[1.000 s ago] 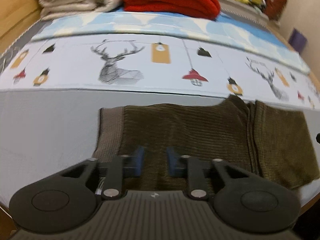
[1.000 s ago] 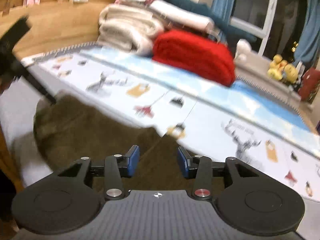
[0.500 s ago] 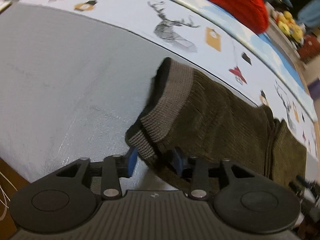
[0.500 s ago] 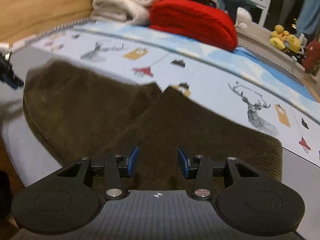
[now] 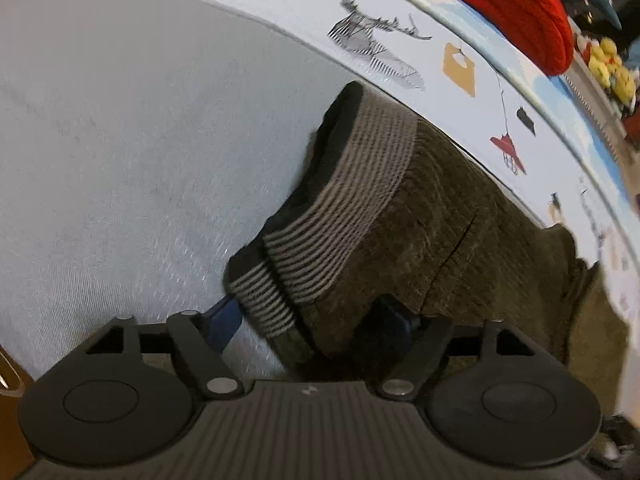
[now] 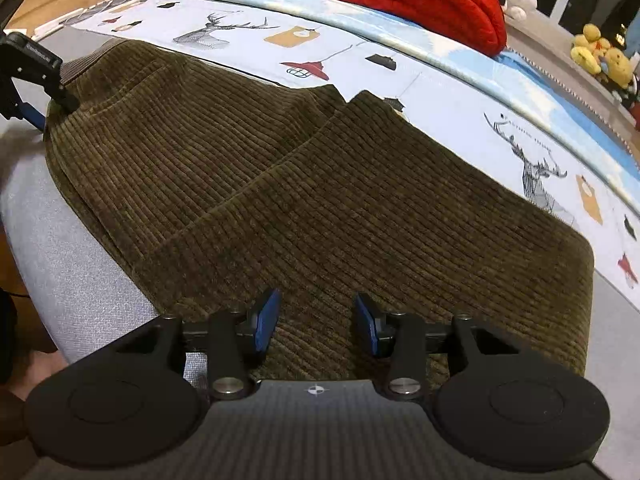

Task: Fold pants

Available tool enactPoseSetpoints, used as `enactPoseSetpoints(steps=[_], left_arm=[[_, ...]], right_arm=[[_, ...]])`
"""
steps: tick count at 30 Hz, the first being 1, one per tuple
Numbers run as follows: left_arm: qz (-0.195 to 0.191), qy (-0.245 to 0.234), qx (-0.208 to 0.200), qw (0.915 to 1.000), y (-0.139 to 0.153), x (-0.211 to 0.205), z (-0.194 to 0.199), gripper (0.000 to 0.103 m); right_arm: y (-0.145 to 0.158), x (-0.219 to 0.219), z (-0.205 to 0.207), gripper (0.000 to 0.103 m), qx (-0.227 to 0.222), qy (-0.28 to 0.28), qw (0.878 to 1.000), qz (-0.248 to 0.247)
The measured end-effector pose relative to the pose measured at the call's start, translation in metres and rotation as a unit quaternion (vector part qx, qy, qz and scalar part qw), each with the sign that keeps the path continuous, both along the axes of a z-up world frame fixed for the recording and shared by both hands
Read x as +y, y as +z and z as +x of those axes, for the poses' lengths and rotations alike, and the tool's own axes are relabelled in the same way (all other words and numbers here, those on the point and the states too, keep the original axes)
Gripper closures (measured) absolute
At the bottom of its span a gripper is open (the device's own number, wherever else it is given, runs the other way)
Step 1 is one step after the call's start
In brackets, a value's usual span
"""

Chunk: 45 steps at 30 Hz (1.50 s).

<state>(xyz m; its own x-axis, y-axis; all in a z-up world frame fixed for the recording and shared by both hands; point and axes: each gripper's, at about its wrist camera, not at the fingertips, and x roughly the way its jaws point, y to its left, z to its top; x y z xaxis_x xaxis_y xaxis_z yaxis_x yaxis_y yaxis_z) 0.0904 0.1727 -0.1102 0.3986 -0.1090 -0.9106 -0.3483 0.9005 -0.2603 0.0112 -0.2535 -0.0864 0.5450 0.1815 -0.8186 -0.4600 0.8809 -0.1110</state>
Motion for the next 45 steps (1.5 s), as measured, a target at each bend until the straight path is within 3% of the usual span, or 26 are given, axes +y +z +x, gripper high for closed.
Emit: enactPoseSetpoints(steps=[2, 4, 7, 9, 12, 14, 16, 19, 21, 23, 24, 26, 28, 29, 32, 34, 35, 36, 38, 40, 42, 43, 45], left_arm=[[0.027, -0.003, -0.003, 0.9996, 0.007, -0.011, 0.002, 0.043], [0.053, 0.004, -0.007, 0.9986, 0.018, -0.019, 0.003, 0.064], [0.078, 0.016, -0.023, 0.9966, 0.046, -0.034, 0.006, 0.072], [0.111, -0.001, -0.057, 0.9922, 0.074, -0.059, 0.01, 0.074], [0.144, -0.051, -0.136, 0.9788, 0.118, -0.109, 0.01, 0.077], [0.143, -0.097, -0.183, 0.9678, 0.143, -0.149, 0.009, 0.077], [0.138, -0.153, -0.224, 0.9525, 0.161, -0.196, 0.004, 0.078], [0.133, -0.253, -0.281, 0.916, 0.175, -0.277, -0.013, 0.079], [0.099, -0.318, -0.31, 0.8903, 0.177, -0.328, -0.026, 0.079], [0.065, -0.396, -0.314, 0.8605, 0.17, -0.377, -0.036, 0.076], [0.043, -0.437, -0.301, 0.8469, 0.163, -0.398, -0.038, 0.067], [-0.009, -0.478, -0.298, 0.8265, 0.156, -0.423, -0.043, 0.059], [-0.03, -0.462, -0.3, 0.8342, 0.157, -0.424, -0.035, 0.04], [-0.037, -0.446, -0.289, 0.846, 0.157, -0.419, -0.026, 0.038], [0.007, -0.394, -0.245, 0.8859, 0.145, -0.4, 0.006, 0.038], [0.044, -0.366, -0.188, 0.9104, 0.127, -0.385, 0.02, 0.04], [0.061, -0.359, -0.158, 0.918, 0.118, -0.381, 0.029, 0.04], [0.079, -0.355, -0.134, 0.9219, 0.108, -0.377, 0.034, 0.041], [0.105, -0.358, -0.111, 0.9214, 0.093, -0.368, 0.042, 0.041], [0.113, -0.367, -0.111, 0.9168, 0.088, -0.366, 0.041, 0.041], [0.118, -0.373, -0.116, 0.9131, 0.09, -0.359, 0.033, 0.041], [0.121, -0.372, -0.117, 0.913, 0.089, -0.355, 0.031, 0.041], [0.126, -0.366, -0.116, 0.9146, 0.093, -0.346, 0.023, 0.041]], right_arm=[[0.001, 0.0, -0.001, 0.059, -0.001, 0.0, 1.0, 0.0], [0.001, 0.001, -0.002, 0.059, -0.003, 0.001, 1.0, -0.003], [0.002, 0.001, -0.004, 0.059, -0.007, 0.001, 1.0, -0.005], [0.007, 0.0, -0.005, 0.059, -0.016, -0.003, 1.0, 0.001], [0.028, -0.017, -0.005, 0.059, -0.052, -0.047, 0.996, 0.047], [0.042, -0.038, -0.004, 0.059, -0.08, -0.098, 0.989, 0.083], [0.051, -0.065, -0.003, 0.059, -0.106, -0.168, 0.974, 0.105], [0.057, -0.113, -0.006, 0.058, -0.125, -0.284, 0.942, 0.126], [0.057, -0.147, -0.011, 0.058, -0.124, -0.355, 0.915, 0.148], [0.054, -0.179, -0.019, 0.058, -0.112, -0.415, 0.885, 0.178], [0.05, -0.193, -0.025, 0.058, -0.102, -0.437, 0.871, 0.2], [0.043, -0.216, -0.034, 0.058, -0.083, -0.468, 0.844, 0.249], [0.036, -0.233, -0.042, 0.057, -0.07, -0.48, 0.822, 0.299], [0.034, -0.238, -0.044, 0.057, -0.066, -0.476, 0.817, 0.319], [0.028, -0.235, -0.038, 0.047, -0.045, -0.443, 0.825, 0.348], [0.021, -0.227, -0.029, 0.039, -0.014, -0.419, 0.837, 0.352], [0.018, -0.222, -0.023, 0.038, 0.001, -0.409, 0.842, 0.351], [0.016, -0.214, -0.018, 0.038, 0.014, -0.399, 0.848, 0.348], [0.015, -0.201, -0.005, 0.031, 0.03, -0.383, 0.861, 0.334], [0.013, -0.184, 0.005, 0.022, 0.038, -0.372, 0.883, 0.284], [0.013, -0.17, 0.008, 0.018, 0.04, -0.369, 0.894, 0.251], [0.014, -0.166, 0.01, 0.02, 0.038, -0.369, 0.897, 0.239], [0.017, -0.159, 0.01, 0.036, 0.029, -0.367, 0.902, 0.227]])
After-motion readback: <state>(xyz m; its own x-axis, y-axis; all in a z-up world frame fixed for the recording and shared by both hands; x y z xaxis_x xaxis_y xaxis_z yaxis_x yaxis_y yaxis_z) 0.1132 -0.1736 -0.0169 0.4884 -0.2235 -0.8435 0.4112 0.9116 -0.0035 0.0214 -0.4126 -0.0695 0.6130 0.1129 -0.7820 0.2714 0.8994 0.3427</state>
